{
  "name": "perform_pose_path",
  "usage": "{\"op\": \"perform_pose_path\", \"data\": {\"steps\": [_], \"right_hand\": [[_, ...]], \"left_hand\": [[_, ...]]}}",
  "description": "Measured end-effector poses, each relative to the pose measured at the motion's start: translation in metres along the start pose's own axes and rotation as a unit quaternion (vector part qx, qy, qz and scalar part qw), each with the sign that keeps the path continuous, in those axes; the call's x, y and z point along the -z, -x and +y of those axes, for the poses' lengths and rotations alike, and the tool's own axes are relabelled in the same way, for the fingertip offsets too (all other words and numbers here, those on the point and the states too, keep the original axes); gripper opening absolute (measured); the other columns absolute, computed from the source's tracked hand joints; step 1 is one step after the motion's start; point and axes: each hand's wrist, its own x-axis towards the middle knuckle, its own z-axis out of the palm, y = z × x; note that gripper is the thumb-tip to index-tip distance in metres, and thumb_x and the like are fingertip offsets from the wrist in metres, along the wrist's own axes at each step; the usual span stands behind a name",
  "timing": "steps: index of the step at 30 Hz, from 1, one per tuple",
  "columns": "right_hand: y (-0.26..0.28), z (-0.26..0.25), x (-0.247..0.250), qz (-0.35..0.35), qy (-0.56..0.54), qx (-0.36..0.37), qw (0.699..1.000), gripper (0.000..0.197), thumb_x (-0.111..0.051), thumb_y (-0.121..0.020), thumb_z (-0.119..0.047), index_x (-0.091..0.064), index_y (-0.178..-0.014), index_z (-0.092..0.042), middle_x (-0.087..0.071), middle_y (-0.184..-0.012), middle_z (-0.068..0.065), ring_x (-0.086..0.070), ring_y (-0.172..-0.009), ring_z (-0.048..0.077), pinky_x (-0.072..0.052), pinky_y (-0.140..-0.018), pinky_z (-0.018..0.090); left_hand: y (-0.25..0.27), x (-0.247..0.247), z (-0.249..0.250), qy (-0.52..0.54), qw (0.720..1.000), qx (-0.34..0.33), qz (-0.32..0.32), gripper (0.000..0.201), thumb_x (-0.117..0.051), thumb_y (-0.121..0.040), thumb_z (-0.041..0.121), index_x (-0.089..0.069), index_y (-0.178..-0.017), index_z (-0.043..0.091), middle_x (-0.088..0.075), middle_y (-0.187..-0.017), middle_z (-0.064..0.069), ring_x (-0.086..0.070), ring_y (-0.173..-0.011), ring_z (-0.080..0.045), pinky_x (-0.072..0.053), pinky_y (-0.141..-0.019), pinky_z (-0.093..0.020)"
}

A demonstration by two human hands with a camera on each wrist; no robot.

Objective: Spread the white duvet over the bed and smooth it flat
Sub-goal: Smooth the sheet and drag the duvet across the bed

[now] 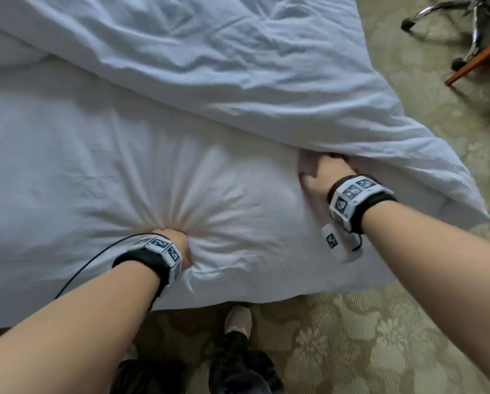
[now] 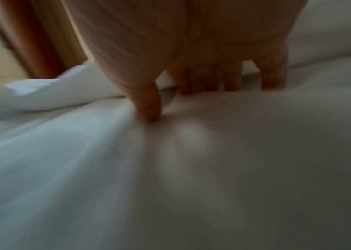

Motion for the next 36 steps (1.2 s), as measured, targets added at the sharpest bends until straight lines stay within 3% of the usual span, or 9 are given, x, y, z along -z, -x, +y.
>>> {"op": "perform_pose_path", "data": {"steps": [3,7,11,13,16,20,29,32,36], "right_hand": [[0.017,-0.084,-0.045,-0.040,-0.045,0.089,0.994,0.119,-0.057,-0.067,-0.076,0.011,-0.150,-0.025,0.013,-0.159,0.012,0.007,-0.146,0.037,-0.007,-0.111,0.062],[0.055,-0.136,-0.098,-0.072,0.041,0.160,0.984,0.136,-0.061,-0.060,-0.079,0.027,-0.145,-0.019,0.038,-0.148,0.019,0.033,-0.136,0.041,0.015,-0.106,0.066],[0.092,-0.146,-0.133,-0.085,0.067,0.258,0.960,0.123,-0.070,-0.069,-0.056,0.021,-0.146,-0.027,0.038,-0.149,0.016,0.039,-0.134,0.038,0.020,-0.106,0.063],[0.113,-0.151,-0.135,-0.109,0.070,0.327,0.936,0.113,-0.070,-0.071,-0.046,0.012,-0.147,-0.032,0.034,-0.151,0.012,0.037,-0.136,0.036,0.018,-0.108,0.062],[0.132,-0.167,-0.122,-0.164,0.070,0.429,0.886,0.084,-0.062,-0.081,-0.043,-0.014,-0.148,-0.029,0.014,-0.158,0.003,0.017,-0.145,0.028,0.006,-0.113,0.058],[0.133,-0.195,-0.098,-0.138,-0.002,0.447,0.884,0.058,-0.055,-0.088,-0.040,-0.036,-0.141,-0.026,-0.014,-0.157,0.000,-0.013,-0.144,0.019,-0.014,-0.114,0.045],[0.049,-0.278,-0.061,0.035,-0.002,0.260,0.965,0.075,-0.054,-0.085,-0.054,-0.016,-0.147,-0.036,0.009,-0.160,0.002,0.004,-0.147,0.030,-0.016,-0.113,0.048],[0.053,-0.331,-0.081,-0.016,0.042,0.300,0.953,0.076,-0.048,-0.087,-0.055,-0.007,-0.148,-0.037,0.014,-0.160,0.002,0.011,-0.146,0.033,-0.006,-0.115,0.056],[0.127,-0.411,-0.124,-0.133,0.119,0.518,0.836,0.062,-0.046,-0.090,-0.051,-0.022,-0.146,-0.038,0.007,-0.161,-0.002,0.012,-0.147,0.027,0.007,-0.114,0.055]], "left_hand": [[-0.003,0.003,-0.002,0.007,1.000,0.002,-0.029,0.038,-0.063,-0.076,0.039,-0.068,-0.104,0.014,-0.070,-0.102,-0.007,-0.066,-0.095,-0.028,-0.053,-0.082,-0.031],[0.004,0.037,-0.015,0.072,0.997,-0.027,-0.018,0.026,-0.066,-0.078,0.030,-0.072,-0.094,0.011,-0.060,-0.066,-0.001,-0.059,-0.073,-0.021,-0.045,-0.067,-0.023],[0.001,0.088,-0.054,0.171,0.942,0.005,0.289,0.031,-0.061,-0.081,0.038,-0.065,-0.107,0.022,-0.064,-0.111,-0.007,-0.058,-0.109,-0.027,-0.045,-0.083,-0.031],[-0.006,0.082,-0.078,0.173,0.922,0.058,0.341,0.062,-0.060,-0.076,0.057,-0.045,-0.130,0.032,-0.035,-0.146,-0.007,-0.031,-0.136,-0.033,-0.035,-0.105,-0.045],[-0.018,0.030,-0.125,0.196,0.939,0.156,0.234,0.108,-0.042,-0.056,0.088,-0.005,-0.147,0.043,0.009,-0.160,-0.005,0.010,-0.146,-0.038,-0.010,-0.115,-0.061],[0.014,-0.052,-0.201,0.233,0.923,0.268,0.150,0.119,-0.028,-0.051,0.098,0.016,-0.146,0.041,0.024,-0.158,0.002,0.018,-0.146,-0.033,-0.003,-0.116,-0.060],[0.122,-0.170,-0.346,0.275,0.878,0.391,-0.025,0.061,-0.040,-0.095,0.051,-0.047,-0.138,0.008,-0.049,-0.141,-0.013,-0.049,-0.130,-0.022,-0.038,-0.102,-0.023],[0.119,-0.131,-0.376,0.290,0.839,0.435,0.154,0.065,-0.053,-0.089,0.047,-0.036,-0.140,0.009,-0.038,-0.145,-0.020,-0.040,-0.131,-0.038,-0.038,-0.105,-0.043],[0.078,-0.059,-0.378,0.316,0.823,0.337,0.330,0.078,-0.054,-0.085,0.053,-0.017,-0.149,0.030,0.000,-0.160,-0.007,-0.007,-0.146,-0.034,-0.017,-0.118,-0.048]]}}
